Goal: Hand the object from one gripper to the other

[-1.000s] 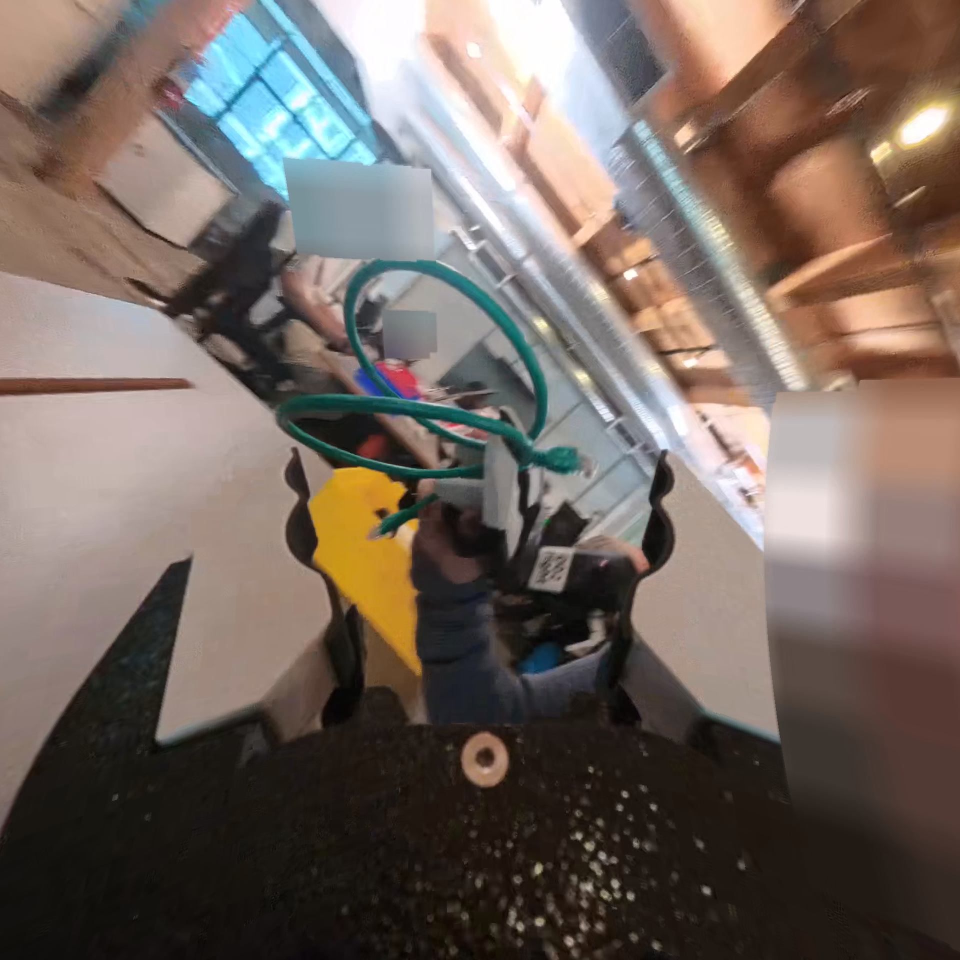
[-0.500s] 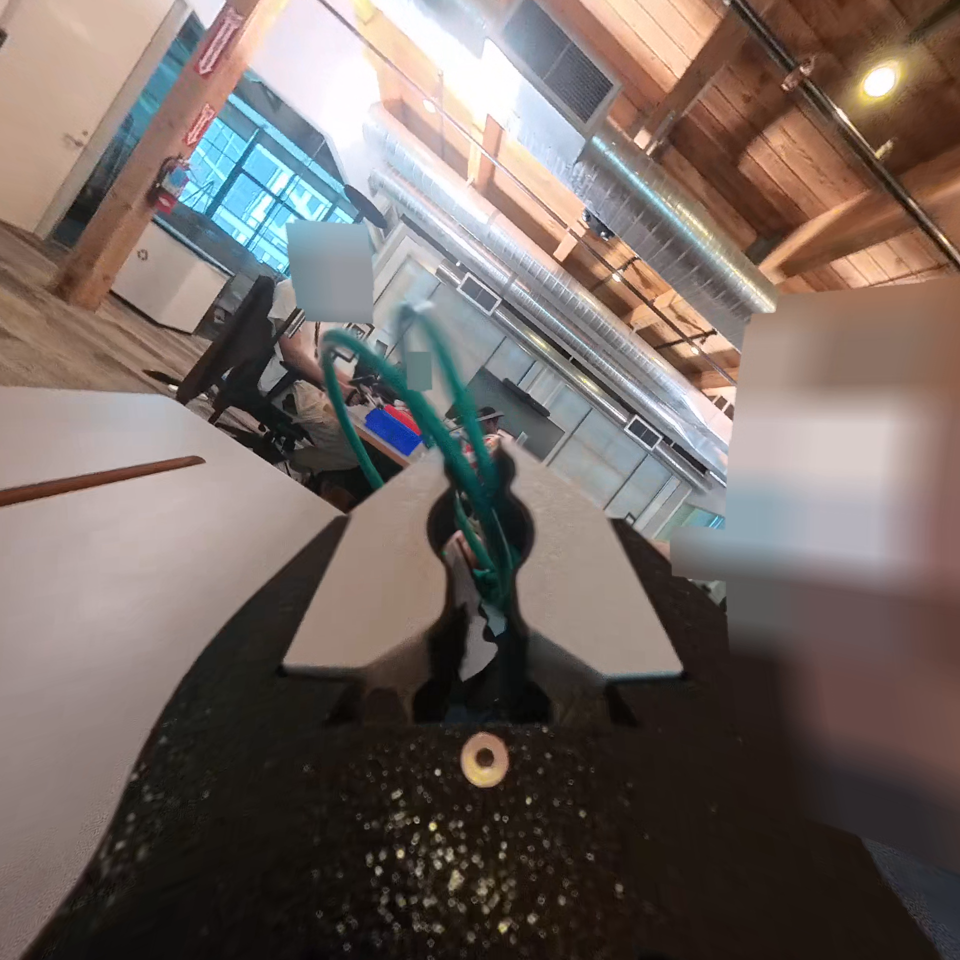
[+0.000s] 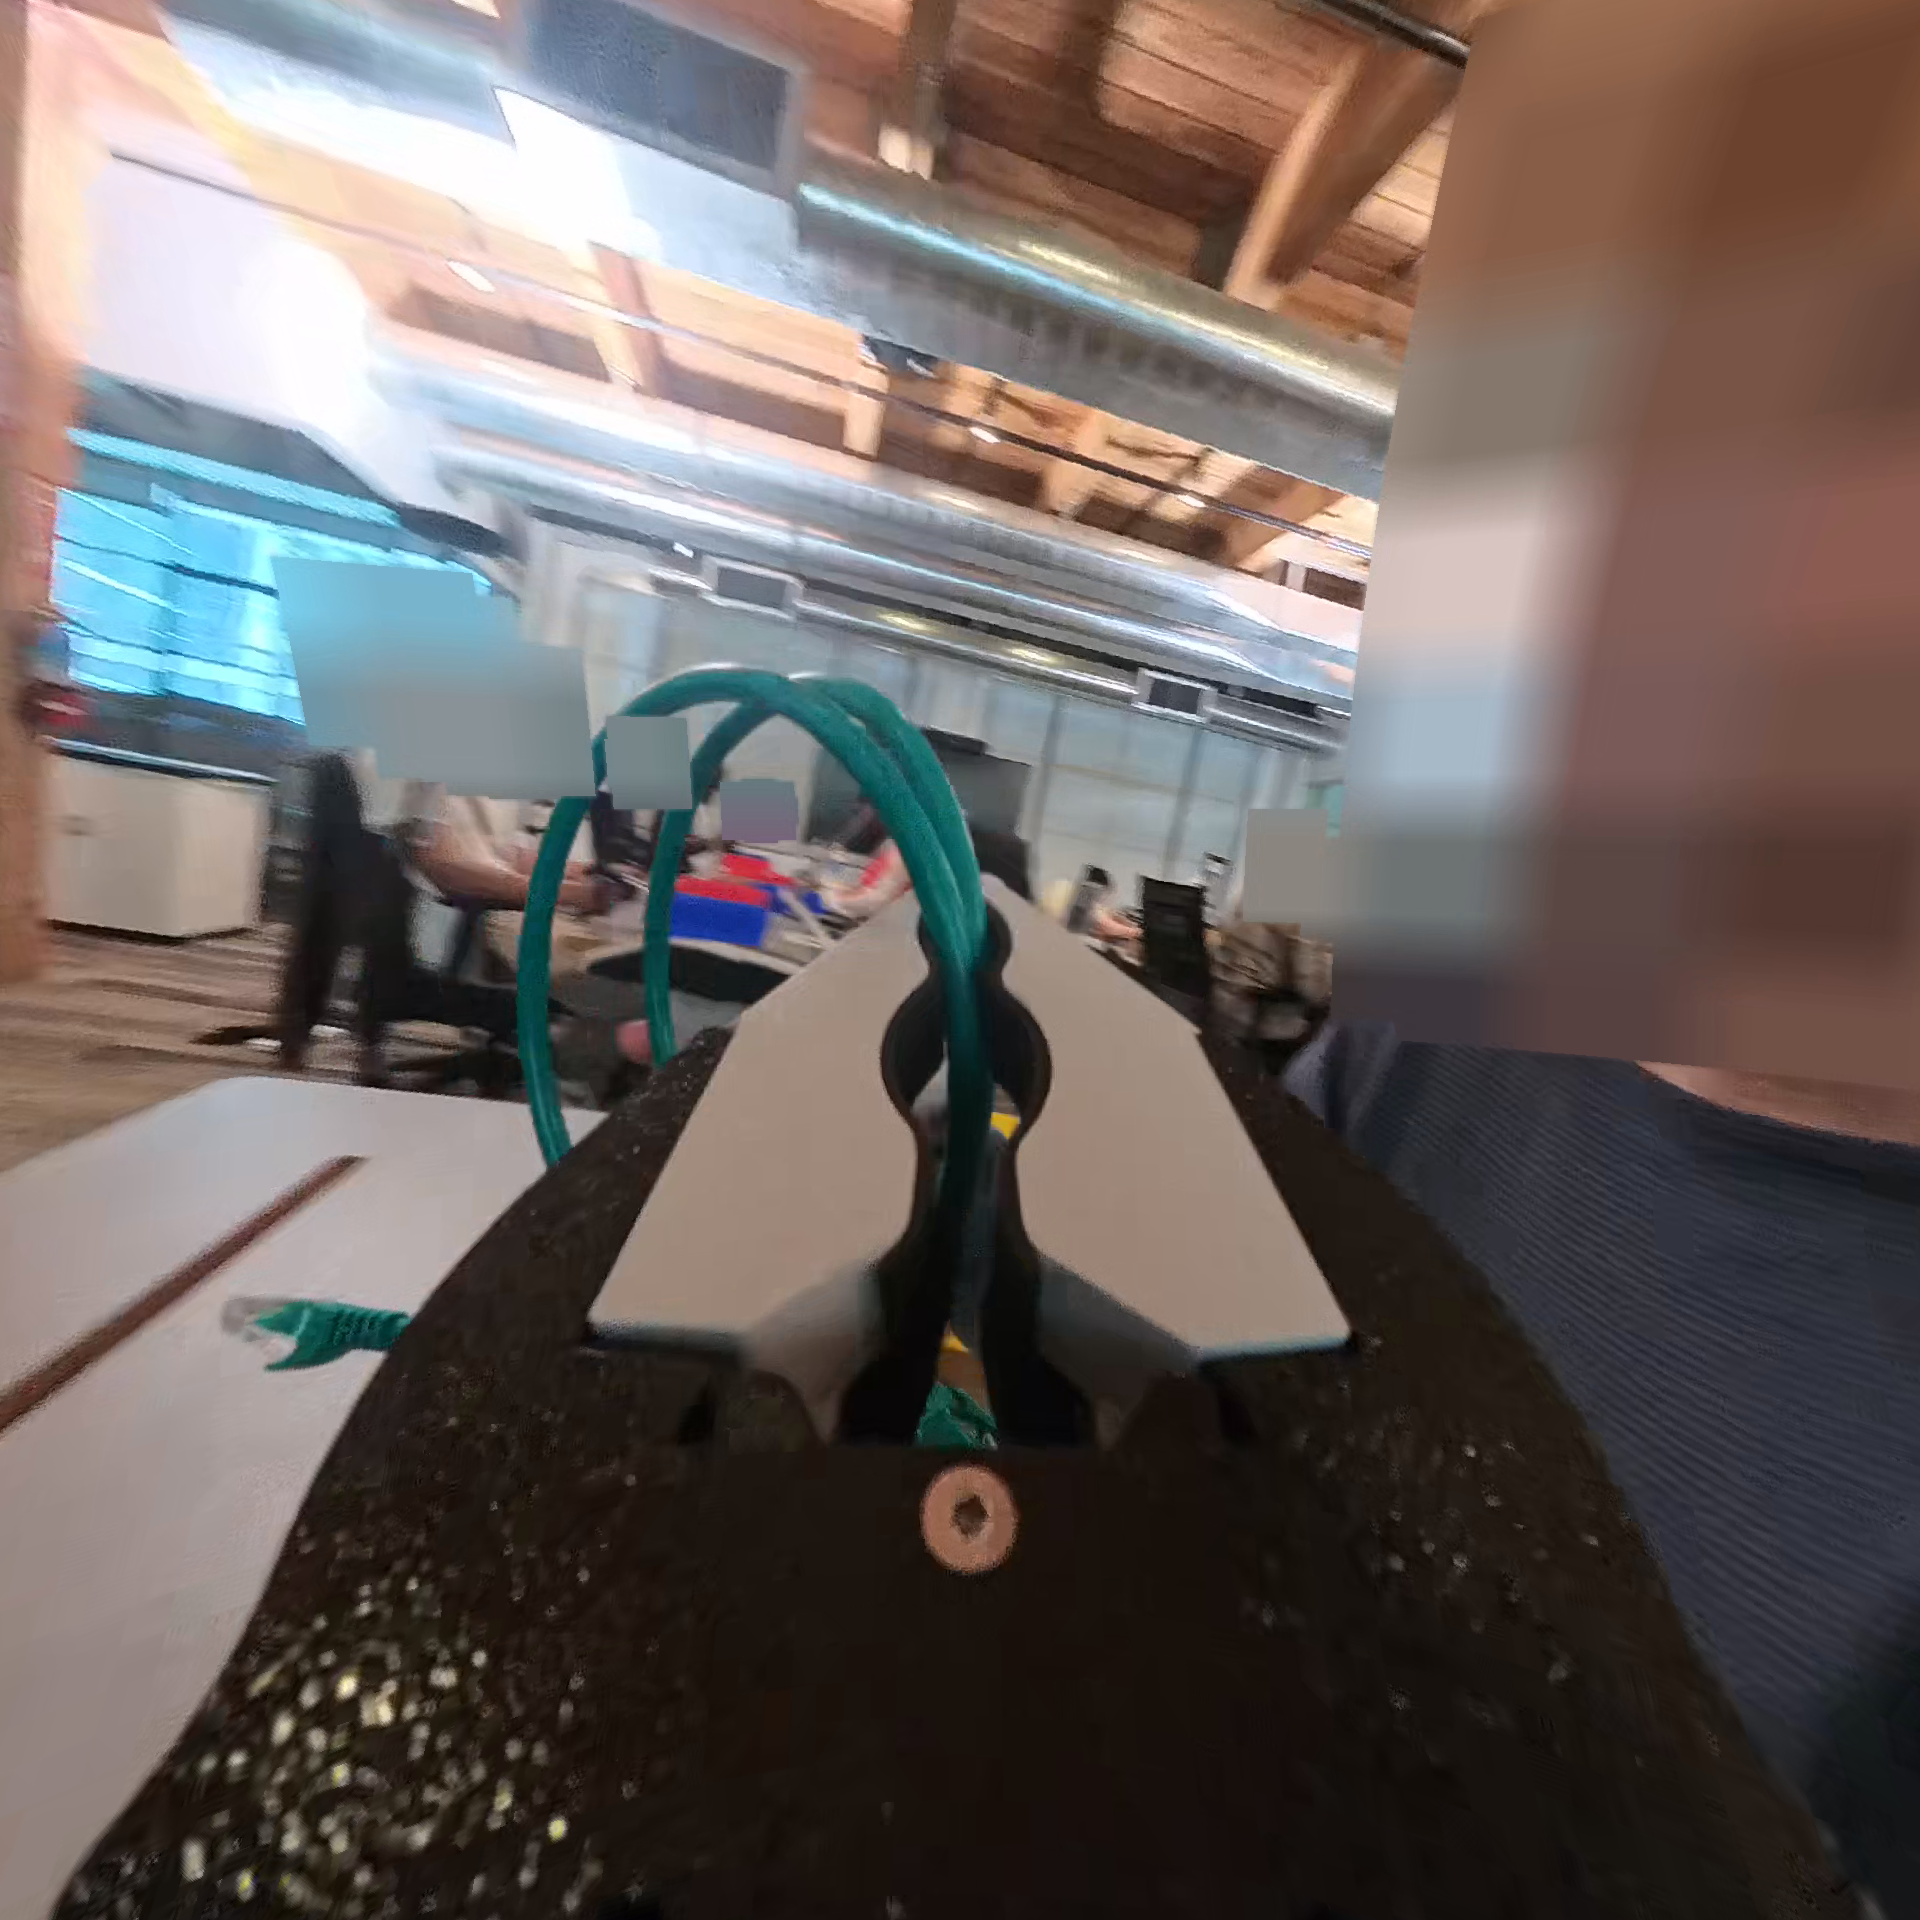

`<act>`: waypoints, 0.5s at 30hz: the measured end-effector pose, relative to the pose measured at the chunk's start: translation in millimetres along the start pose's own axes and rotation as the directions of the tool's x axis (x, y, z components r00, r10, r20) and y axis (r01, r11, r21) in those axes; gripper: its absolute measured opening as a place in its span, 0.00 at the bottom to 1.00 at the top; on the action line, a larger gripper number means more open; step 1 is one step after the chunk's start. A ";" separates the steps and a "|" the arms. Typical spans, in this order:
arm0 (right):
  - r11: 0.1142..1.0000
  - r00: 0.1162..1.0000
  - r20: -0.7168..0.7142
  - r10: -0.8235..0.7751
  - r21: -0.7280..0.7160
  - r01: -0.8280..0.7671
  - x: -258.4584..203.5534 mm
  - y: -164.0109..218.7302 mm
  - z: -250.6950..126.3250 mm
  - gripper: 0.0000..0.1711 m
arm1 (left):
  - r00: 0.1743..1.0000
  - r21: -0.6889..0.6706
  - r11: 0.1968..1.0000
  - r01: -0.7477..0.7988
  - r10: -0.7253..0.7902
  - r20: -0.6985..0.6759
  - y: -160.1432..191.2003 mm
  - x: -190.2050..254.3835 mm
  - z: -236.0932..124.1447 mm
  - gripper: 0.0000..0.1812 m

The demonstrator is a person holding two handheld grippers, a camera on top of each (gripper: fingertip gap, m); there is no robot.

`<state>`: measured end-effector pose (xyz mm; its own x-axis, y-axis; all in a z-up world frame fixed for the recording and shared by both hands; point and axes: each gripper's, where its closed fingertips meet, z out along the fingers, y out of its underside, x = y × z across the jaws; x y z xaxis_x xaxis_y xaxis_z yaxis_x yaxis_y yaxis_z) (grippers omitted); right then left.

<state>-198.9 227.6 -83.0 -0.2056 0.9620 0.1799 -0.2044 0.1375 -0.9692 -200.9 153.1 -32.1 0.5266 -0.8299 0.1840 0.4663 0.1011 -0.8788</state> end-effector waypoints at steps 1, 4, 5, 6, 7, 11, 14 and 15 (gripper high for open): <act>0.981 0.979 0.094 0.179 0.058 -0.185 -4.9 -10.6 -2.7 0.49 | 0.998 -0.022 0.999 0.026 -0.027 -0.051 5.6 4.2 1.0 0.00; 0.861 0.826 0.310 0.471 0.041 -0.507 -13.3 -19.8 -11.0 0.50 | 0.966 -0.090 0.989 0.114 -0.131 -0.222 19.7 22.4 4.2 0.00; 0.858 0.811 0.314 0.493 -0.026 -0.512 -16.1 -10.2 -10.8 0.50 | 0.950 -0.123 0.982 0.144 -0.172 -0.262 24.1 27.7 5.1 0.00; 0.865 0.812 0.307 0.496 -0.093 -0.493 -19.9 0.5 -10.5 0.50 | 0.936 -0.169 0.972 0.163 -0.206 -0.285 30.7 31.8 6.1 0.00; 0.871 0.812 0.317 0.490 -0.152 -0.467 -26.4 8.2 -11.5 0.50 | 0.931 -0.219 0.961 0.166 -0.227 -0.287 39.2 33.5 7.2 0.00; 0.887 0.774 0.434 0.461 -0.234 -0.397 -53.7 8.3 -21.4 0.11 | 0.932 -0.349 0.922 0.165 -0.262 -0.250 62.7 34.9 13.3 0.00; 0.933 0.867 0.357 0.347 -0.224 -0.281 -46.5 11.5 -22.2 0.00 | 0.963 -0.345 0.927 0.146 -0.214 -0.166 62.3 26.0 17.8 0.02; 0.946 0.898 0.321 0.301 -0.216 -0.240 -42.1 10.1 -22.9 0.00 | 0.982 -0.315 0.938 0.141 -0.173 -0.078 57.4 13.6 20.4 0.12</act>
<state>-170.3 194.0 -104.2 -0.5531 0.8296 -0.0762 0.0630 -0.0495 -0.9968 -152.5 158.8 -71.0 0.3812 -0.8749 0.2986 0.2874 -0.1948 -0.9378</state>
